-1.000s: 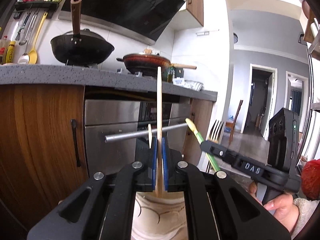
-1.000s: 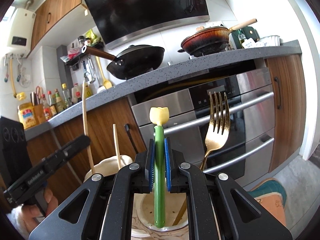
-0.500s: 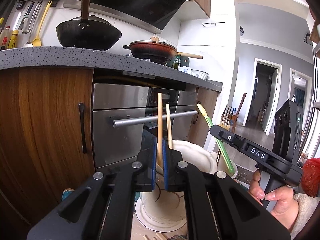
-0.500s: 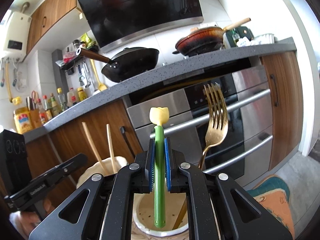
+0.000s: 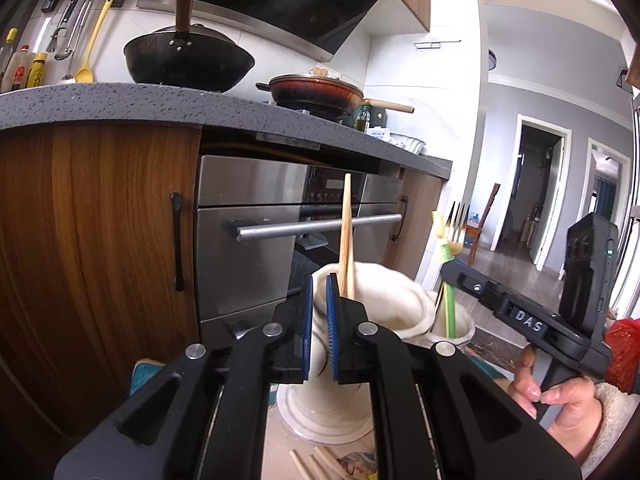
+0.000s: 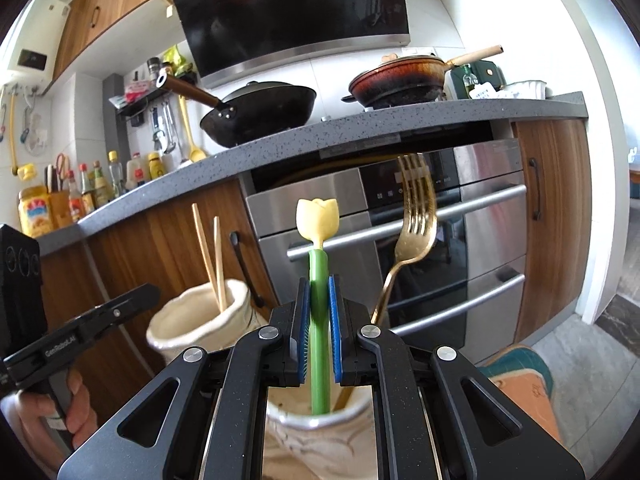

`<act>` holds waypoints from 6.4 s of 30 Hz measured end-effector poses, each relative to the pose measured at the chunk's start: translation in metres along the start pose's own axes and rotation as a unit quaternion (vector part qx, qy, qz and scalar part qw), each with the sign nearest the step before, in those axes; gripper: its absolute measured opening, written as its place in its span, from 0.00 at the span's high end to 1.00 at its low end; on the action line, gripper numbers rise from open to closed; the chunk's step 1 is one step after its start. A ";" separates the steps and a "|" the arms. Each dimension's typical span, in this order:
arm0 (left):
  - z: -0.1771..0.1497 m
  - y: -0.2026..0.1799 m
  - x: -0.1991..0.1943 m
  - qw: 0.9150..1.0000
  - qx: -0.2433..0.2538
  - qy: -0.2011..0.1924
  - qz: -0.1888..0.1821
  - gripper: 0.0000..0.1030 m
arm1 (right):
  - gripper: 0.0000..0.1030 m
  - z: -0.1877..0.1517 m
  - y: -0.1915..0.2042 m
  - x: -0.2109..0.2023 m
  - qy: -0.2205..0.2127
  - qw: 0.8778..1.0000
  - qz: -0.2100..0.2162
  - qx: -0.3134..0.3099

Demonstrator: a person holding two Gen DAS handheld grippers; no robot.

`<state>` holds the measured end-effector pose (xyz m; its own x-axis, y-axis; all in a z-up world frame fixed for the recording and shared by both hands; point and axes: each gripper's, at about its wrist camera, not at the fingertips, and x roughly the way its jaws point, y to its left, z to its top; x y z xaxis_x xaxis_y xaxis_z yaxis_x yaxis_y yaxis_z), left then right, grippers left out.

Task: Organize utensils
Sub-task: 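Lower the chopstick into the tall cup while the right tool puts the spatula in the short cup, then move both tools back toward the remaining utensils on the placemat, then grasp a chopstick with the left tool while the right tool grasps the silver fork, then lift the chopstick over the tall cup while the right tool carries the fork to the short cup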

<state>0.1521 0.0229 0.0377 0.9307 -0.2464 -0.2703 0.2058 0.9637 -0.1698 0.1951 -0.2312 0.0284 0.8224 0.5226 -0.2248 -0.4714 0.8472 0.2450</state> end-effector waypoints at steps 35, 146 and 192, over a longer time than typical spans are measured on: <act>-0.051 0.004 -0.004 0.995 0.006 0.083 0.064 0.76 | 0.64 -0.018 0.004 -0.028 0.049 0.995 -0.086 -0.006; -0.114 -0.025 -0.025 0.945 0.051 0.311 0.085 0.96 | 0.97 -0.055 0.057 -0.077 0.177 0.983 0.053 0.011; -0.113 -0.028 -0.049 0.913 0.102 0.394 0.034 0.96 | 0.97 -0.025 0.049 -0.113 0.093 0.995 0.040 0.008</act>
<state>0.0670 -0.0041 -0.0512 0.4543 -0.1044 -0.8847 0.2823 0.9588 0.0318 0.0714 -0.2463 0.0422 0.7084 0.5983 -0.3744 -0.5264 0.8013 0.2843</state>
